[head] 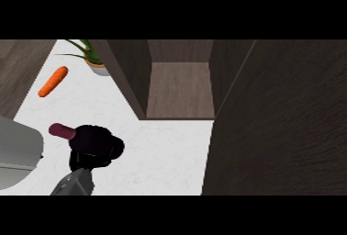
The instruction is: Pick up the wine, place it into the cabinet and close the cabinet
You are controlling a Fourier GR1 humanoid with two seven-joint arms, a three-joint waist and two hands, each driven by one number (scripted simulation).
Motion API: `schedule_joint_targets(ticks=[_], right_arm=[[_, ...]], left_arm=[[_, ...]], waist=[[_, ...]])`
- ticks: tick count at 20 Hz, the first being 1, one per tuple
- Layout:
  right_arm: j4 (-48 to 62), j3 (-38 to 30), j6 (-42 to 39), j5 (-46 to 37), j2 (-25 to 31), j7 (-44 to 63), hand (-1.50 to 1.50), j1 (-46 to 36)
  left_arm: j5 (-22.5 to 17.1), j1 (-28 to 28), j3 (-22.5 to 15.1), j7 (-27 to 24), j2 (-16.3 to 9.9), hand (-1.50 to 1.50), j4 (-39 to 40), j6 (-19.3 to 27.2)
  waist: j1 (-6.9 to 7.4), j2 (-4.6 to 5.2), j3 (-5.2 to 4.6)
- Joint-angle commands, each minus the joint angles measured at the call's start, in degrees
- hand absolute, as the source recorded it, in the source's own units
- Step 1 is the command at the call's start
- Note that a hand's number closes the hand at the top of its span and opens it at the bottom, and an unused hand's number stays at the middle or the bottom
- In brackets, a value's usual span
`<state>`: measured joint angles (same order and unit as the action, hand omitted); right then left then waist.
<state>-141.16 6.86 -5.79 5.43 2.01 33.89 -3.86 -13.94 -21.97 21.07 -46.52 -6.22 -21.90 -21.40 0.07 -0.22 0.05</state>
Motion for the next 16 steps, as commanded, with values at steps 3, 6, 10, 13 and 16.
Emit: schedule_joint_targets(ticks=[3, 6, 10, 13, 16], right_arm=[[-1.1, -2.0, -2.9, 4.3, 0.4, -3.9, -1.50, 3.6], [0.0, 2.8, 0.4, -1.5, -1.9, -1.2, -1.50, -0.3], [-3.7, 0.8, 0.9, 0.6, -0.4, 3.3, -1.50, -1.3], [-2.3, -0.6, 1.4, 2.1, -0.1, 4.8, -1.50, -4.2], [-2.6, 2.8, 0.8, -1.5, -1.5, 1.1, -1.50, 0.1]], left_arm=[[-4.2, 3.5, -0.4, 3.3, -0.2, 1.50, -6.5, -6.1], [-2.2, 7.5, -5.2, 4.6, 6.0, 1.50, -14.6, -1.2], [-2.9, 9.9, -9.0, 11.7, 6.1, 1.50, -26.2, 1.4], [-9.7, 11.3, -20.8, 10.1, 6.2, 1.50, -28.9, 7.0], [-11.4, 19.1, -26.1, 17.3, 6.2, 1.50, -42.6, 9.7]], waist=[[-0.09, 0.15, -0.03], [0.25, 0.04, -0.03], [0.25, -0.04, -0.01], [-0.05, 0.00, -0.05], [0.19, -0.05, -0.02]])
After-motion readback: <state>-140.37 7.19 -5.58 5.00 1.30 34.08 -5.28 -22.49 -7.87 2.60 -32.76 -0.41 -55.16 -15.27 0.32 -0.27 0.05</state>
